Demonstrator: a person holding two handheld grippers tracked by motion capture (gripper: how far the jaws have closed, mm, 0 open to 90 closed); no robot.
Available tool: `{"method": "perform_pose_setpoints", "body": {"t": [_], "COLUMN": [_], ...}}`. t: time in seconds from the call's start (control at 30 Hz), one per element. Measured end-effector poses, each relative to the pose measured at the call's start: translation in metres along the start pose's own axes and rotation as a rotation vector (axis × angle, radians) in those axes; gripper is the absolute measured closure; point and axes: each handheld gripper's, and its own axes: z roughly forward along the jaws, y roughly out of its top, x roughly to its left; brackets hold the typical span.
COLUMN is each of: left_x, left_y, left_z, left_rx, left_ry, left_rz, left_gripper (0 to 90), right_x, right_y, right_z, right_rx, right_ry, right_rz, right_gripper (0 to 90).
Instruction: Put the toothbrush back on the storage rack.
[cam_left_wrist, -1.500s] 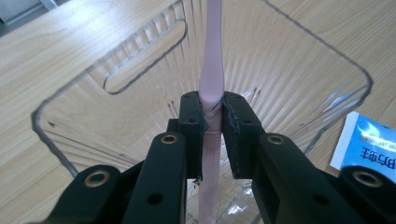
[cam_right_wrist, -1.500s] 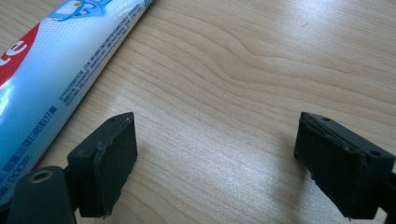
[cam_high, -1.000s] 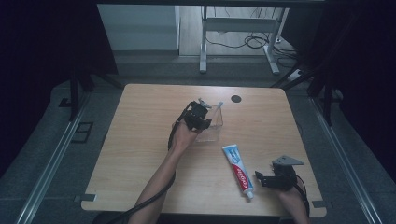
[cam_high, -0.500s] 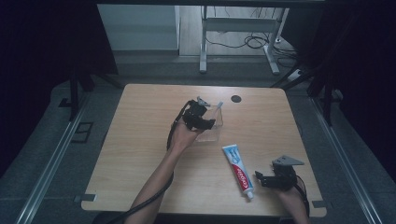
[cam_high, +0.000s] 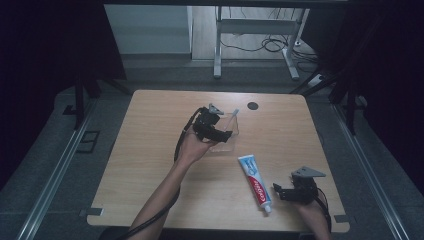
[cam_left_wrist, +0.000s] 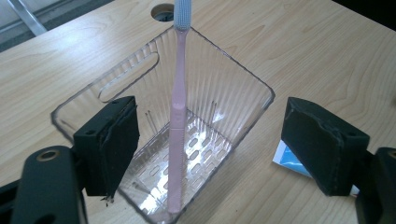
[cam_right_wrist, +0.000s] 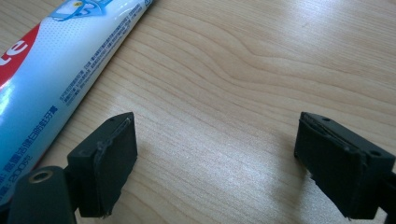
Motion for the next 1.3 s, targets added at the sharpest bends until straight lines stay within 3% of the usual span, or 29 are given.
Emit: {"method": "perform_pose_setpoints", "body": {"t": [0.5, 0.87, 1.13, 1.3], "left_x": [0.005, 0.010, 0.009, 0.010], "left_y": [-0.013, -0.034, -0.054, -0.068], "left_z": [-0.027, -0.040, -0.043, -0.045], "left_rx": [-0.034, -0.041, -0.037, -0.040], "left_ry": [-0.011, 0.000, 0.019, 0.017], "left_rz": [-0.015, -0.023, -0.004, -0.017], "left_gripper": [14.2, 13.5, 13.4, 13.2], "right_x": [0.000, 0.000, 0.000, 0.000], "right_y": [0.000, 0.000, 0.000, 0.000], "right_z": [0.000, 0.000, 0.000, 0.000], "right_rx": [0.001, 0.001, 0.001, 0.001], "right_ry": [0.000, 0.000, -0.001, -0.001], "right_rz": [0.001, 0.000, 0.000, 0.000], "right_gripper": [12.9, 12.9, 12.9, 12.9]}}
